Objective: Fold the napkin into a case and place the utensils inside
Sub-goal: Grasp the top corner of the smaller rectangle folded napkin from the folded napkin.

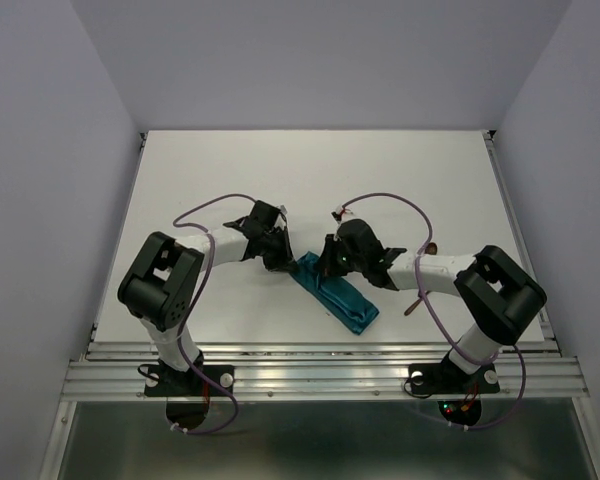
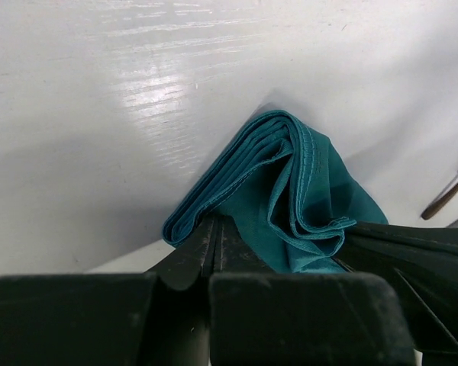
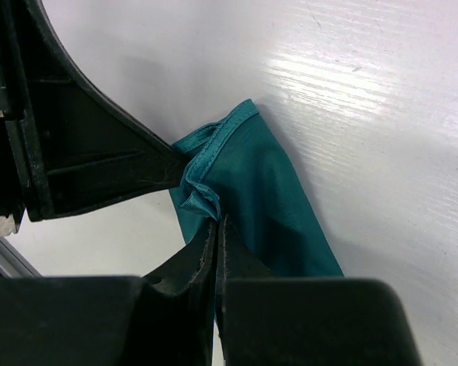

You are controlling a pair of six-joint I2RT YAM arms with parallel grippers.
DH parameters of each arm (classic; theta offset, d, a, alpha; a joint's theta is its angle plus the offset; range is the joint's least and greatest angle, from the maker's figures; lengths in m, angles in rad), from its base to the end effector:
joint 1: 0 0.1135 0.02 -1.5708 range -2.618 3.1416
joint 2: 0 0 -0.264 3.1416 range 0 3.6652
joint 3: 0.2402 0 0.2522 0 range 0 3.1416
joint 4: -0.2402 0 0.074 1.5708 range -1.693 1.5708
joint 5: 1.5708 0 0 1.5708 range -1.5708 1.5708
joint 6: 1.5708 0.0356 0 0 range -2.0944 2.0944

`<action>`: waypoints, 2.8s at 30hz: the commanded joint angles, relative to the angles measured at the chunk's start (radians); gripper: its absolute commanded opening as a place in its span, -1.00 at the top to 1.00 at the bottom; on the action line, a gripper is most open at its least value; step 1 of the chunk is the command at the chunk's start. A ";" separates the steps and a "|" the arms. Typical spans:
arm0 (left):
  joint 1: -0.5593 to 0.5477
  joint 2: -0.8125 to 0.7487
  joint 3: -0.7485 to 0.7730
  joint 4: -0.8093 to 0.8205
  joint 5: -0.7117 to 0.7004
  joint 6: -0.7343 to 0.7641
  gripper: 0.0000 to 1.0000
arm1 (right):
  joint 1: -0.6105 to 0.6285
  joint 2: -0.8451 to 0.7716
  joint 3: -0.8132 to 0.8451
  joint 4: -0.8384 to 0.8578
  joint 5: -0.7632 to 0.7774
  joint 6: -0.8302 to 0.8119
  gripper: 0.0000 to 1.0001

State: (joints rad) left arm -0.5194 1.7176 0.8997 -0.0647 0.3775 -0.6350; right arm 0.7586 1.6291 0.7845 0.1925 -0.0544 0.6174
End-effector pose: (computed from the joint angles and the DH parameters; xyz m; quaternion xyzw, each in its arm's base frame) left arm 0.2868 -0.1791 0.1542 0.0098 0.9268 -0.3288 0.1813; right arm 0.2382 0.2284 0.1673 -0.0752 0.8929 0.3003 0.3269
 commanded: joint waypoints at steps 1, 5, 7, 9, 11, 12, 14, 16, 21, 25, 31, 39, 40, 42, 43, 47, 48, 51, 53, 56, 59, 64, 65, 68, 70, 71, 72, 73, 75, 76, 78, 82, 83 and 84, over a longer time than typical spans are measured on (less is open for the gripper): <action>-0.054 -0.056 0.079 -0.125 -0.138 0.034 0.81 | -0.018 -0.025 -0.014 0.068 -0.032 0.041 0.99; -0.085 -0.101 0.090 -0.153 -0.207 0.040 0.31 | -0.036 -0.018 -0.036 0.102 -0.059 0.071 0.99; -0.094 -0.110 0.096 -0.165 -0.230 0.044 0.11 | -0.047 -0.021 -0.048 0.123 -0.074 0.084 0.99; -0.108 -0.116 0.096 -0.167 -0.250 0.044 0.07 | -0.058 -0.025 -0.064 0.137 -0.094 0.100 0.99; -0.116 -0.130 0.090 -0.147 -0.244 0.055 0.07 | -0.058 -0.025 -0.070 0.147 -0.099 0.107 0.99; -0.122 -0.136 0.085 -0.133 -0.238 0.058 0.07 | -0.067 -0.026 -0.071 0.147 -0.099 0.110 0.99; -0.128 -0.153 0.067 -0.095 -0.239 0.060 0.13 | -0.067 -0.028 -0.077 0.153 -0.102 0.113 0.99; -0.137 -0.165 0.051 -0.064 -0.259 0.060 0.22 | -0.077 -0.029 -0.086 0.165 -0.111 0.120 0.99; -0.159 -0.177 0.042 -0.055 -0.310 0.077 0.35 | -0.096 -0.035 -0.100 0.177 -0.125 0.130 0.99; -0.176 -0.173 0.082 -0.105 -0.299 0.127 0.33 | -0.105 -0.040 -0.108 0.179 -0.127 0.130 0.99; -0.198 -0.158 0.087 -0.122 -0.307 0.120 0.19 | -0.105 -0.043 -0.113 0.180 -0.127 0.127 0.99; -0.241 -0.118 0.107 -0.138 -0.345 0.110 0.20 | -0.105 -0.040 -0.110 0.180 -0.127 0.125 0.99; -0.251 -0.112 0.116 -0.138 -0.345 0.109 0.20 | -0.105 -0.038 -0.108 0.180 -0.127 0.125 0.99; -0.261 -0.096 0.125 -0.139 -0.353 0.104 0.20 | -0.105 -0.038 -0.108 0.180 -0.127 0.125 0.99; -0.275 -0.090 0.136 -0.142 -0.356 0.104 0.20 | -0.105 -0.038 -0.107 0.180 -0.128 0.124 0.99; -0.297 -0.046 0.166 -0.158 -0.402 0.095 0.26 | -0.114 -0.040 -0.108 0.180 -0.130 0.125 0.99; -0.298 -0.039 0.169 -0.161 -0.405 0.092 0.27 | -0.114 -0.041 -0.108 0.179 -0.130 0.125 0.99; -0.301 -0.020 0.186 -0.172 -0.440 0.090 0.28 | -0.114 -0.046 -0.111 0.180 -0.128 0.127 0.99; -0.304 -0.003 0.200 -0.182 -0.454 0.096 0.29 | -0.114 -0.048 -0.111 0.179 -0.128 0.127 0.99; -0.307 0.017 0.211 -0.188 -0.466 0.104 0.33 | -0.114 -0.046 -0.111 0.179 -0.130 0.127 0.99; -0.312 0.030 0.215 -0.193 -0.480 0.104 0.35 | -0.114 -0.046 -0.110 0.179 -0.130 0.127 0.99; -0.317 0.045 0.223 -0.202 -0.503 0.106 0.42 | -0.114 -0.043 -0.107 0.179 -0.133 0.127 0.99; -0.317 0.046 0.225 -0.202 -0.506 0.107 0.44 | -0.114 -0.043 -0.106 0.179 -0.133 0.128 0.99; -0.320 0.048 0.229 -0.205 -0.508 0.110 0.44 | -0.114 -0.043 -0.106 0.179 -0.131 0.125 0.99; -0.321 0.050 0.231 -0.204 -0.505 0.115 0.42 | -0.114 -0.043 -0.106 0.179 -0.133 0.127 0.99; -0.323 0.050 0.232 -0.205 -0.502 0.116 0.40 | -0.114 -0.043 -0.105 0.179 -0.134 0.125 0.99; -0.324 0.050 0.234 -0.205 -0.500 0.118 0.36 | -0.114 -0.040 -0.103 0.179 -0.134 0.127 0.99; -0.326 0.050 0.235 -0.204 -0.494 0.120 0.34 | -0.114 -0.040 -0.105 0.179 -0.134 0.127 0.99; -0.329 0.057 0.240 -0.208 -0.500 0.124 0.30 | -0.114 -0.041 -0.106 0.179 -0.134 0.127 0.99; -0.329 0.065 0.240 -0.210 -0.499 0.124 0.30 | -0.114 -0.043 -0.105 0.179 -0.134 0.127 0.99; -0.330 0.074 0.243 -0.216 -0.509 0.124 0.31 | -0.114 -0.044 -0.105 0.179 -0.134 0.127 0.99; -0.340 0.091 0.246 -0.230 -0.531 0.127 0.31 | -0.114 -0.046 -0.106 0.179 -0.133 0.127 0.99; -0.343 0.091 0.246 -0.230 -0.534 0.129 0.31 | -0.114 -0.046 -0.108 0.179 -0.133 0.127 0.99; -0.344 0.091 0.246 -0.231 -0.540 0.129 0.31 | -0.114 -0.048 -0.108 0.179 -0.133 0.127 0.99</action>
State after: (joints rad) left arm -0.8513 1.8030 1.1210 -0.2665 -0.1215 -0.5232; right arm 0.6491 1.6161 0.6731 0.3233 -0.1841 0.7414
